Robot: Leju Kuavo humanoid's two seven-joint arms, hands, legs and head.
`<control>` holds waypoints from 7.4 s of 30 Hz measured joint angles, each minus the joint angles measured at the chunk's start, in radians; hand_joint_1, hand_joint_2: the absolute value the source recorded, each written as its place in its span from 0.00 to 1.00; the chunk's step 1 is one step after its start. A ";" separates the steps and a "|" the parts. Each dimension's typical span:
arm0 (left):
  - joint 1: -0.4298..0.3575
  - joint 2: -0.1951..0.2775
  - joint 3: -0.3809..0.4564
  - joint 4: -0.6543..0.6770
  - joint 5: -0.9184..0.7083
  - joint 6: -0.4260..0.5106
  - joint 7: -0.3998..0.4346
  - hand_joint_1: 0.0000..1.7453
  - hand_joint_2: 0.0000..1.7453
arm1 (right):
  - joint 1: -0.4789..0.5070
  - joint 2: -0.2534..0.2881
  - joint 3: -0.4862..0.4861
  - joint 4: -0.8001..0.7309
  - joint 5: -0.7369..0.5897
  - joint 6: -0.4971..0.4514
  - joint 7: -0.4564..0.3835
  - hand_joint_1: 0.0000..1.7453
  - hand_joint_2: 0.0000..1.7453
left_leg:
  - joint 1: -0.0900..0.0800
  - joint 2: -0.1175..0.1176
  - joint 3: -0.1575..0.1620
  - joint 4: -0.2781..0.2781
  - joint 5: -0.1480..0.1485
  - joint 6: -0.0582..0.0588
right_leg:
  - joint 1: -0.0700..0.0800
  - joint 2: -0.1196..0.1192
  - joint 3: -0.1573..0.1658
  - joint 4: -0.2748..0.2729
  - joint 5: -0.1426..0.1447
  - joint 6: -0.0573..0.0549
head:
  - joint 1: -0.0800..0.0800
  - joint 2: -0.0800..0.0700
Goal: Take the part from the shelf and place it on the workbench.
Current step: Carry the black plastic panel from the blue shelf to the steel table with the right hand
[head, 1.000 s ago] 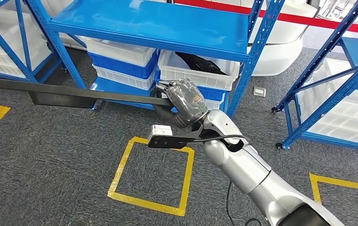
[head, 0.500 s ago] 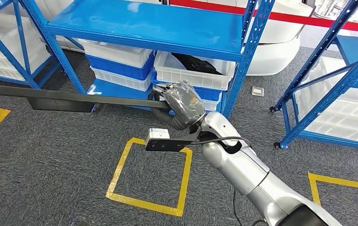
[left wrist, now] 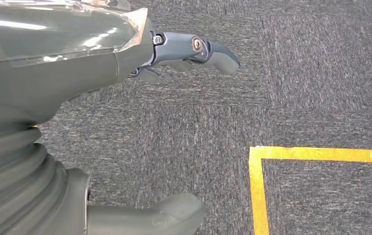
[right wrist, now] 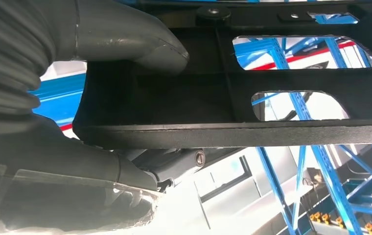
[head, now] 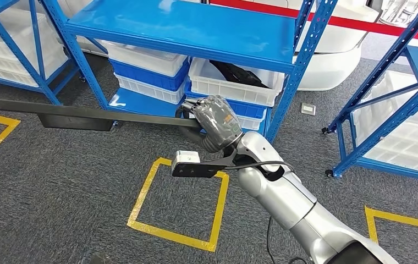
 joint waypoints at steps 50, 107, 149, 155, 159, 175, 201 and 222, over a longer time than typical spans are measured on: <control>0.013 0.005 0.000 0.001 0.012 -0.004 -0.011 0.00 1.00 | 0.015 -0.006 -0.003 -0.022 0.105 0.004 0.012 0.95 1.00 | -0.009 0.058 -0.004 0.008 -0.007 -0.015 | 0.024 -0.099 0.024 -0.026 -0.001 -0.035 | 0.001 0.000; -0.008 -0.002 0.019 0.004 0.049 0.020 -0.077 0.00 1.00 | 0.027 -0.068 -0.027 -0.075 0.136 -0.009 0.036 0.95 1.00 | 0.000 0.062 -0.051 0.089 -0.019 -0.043 | 0.007 -0.066 0.036 -0.041 0.006 -0.055 | 0.002 0.000; 0.007 0.024 0.014 0.037 0.169 -0.635 0.357 0.00 1.00 | 0.044 -0.102 -0.035 -0.122 0.160 0.032 0.040 0.95 1.00 | -0.017 0.004 -0.035 0.010 0.011 0.020 | 0.008 -0.006 -0.125 0.280 -0.134 -0.029 | -0.004 0.000; -0.012 0.022 0.003 0.037 0.165 -0.649 0.383 0.00 1.00 | 0.056 -0.111 -0.048 -0.156 0.191 0.055 0.056 0.95 1.00 | -0.017 -0.047 -0.036 0.010 0.016 0.015 | 0.008 0.032 -0.006 0.004 -0.005 -0.013 | -0.004 0.000; -0.021 0.020 -0.009 0.037 0.155 -0.647 0.385 0.00 1.00 | 0.064 -0.114 -0.056 -0.179 0.205 0.068 0.058 0.95 1.00 | -0.015 -0.058 -0.039 0.000 0.025 -0.009 | 0.012 0.025 0.007 -0.022 0.013 -0.034 | -0.006 0.000; -0.038 0.021 -0.032 0.037 0.139 -0.642 0.373 0.00 1.00 | 0.130 -0.120 -0.093 -0.221 0.230 0.087 0.051 0.95 1.00 | -0.036 0.045 0.006 -0.018 -0.002 0.019 | 0.029 -0.066 -0.001 -0.025 0.011 -0.050 | -0.010 0.000; -0.015 0.027 -0.033 0.039 0.144 -0.603 0.330 0.00 1.00 | 0.136 -0.110 -0.109 -0.245 0.239 0.126 0.021 0.95 1.00 | -0.031 0.062 -0.003 0.019 -0.016 0.001 | 0.018 -0.066 0.004 -0.029 0.021 -0.051 | -0.013 0.000; -0.005 0.031 -0.029 0.039 0.151 -0.593 0.326 0.00 1.00 | 0.146 -0.114 -0.121 -0.260 0.239 0.135 0.013 0.95 1.00 | -0.015 -0.048 -0.025 0.005 -0.011 -0.017 | -0.024 0.026 -0.008 -0.023 0.033 -0.018 | -0.013 0.000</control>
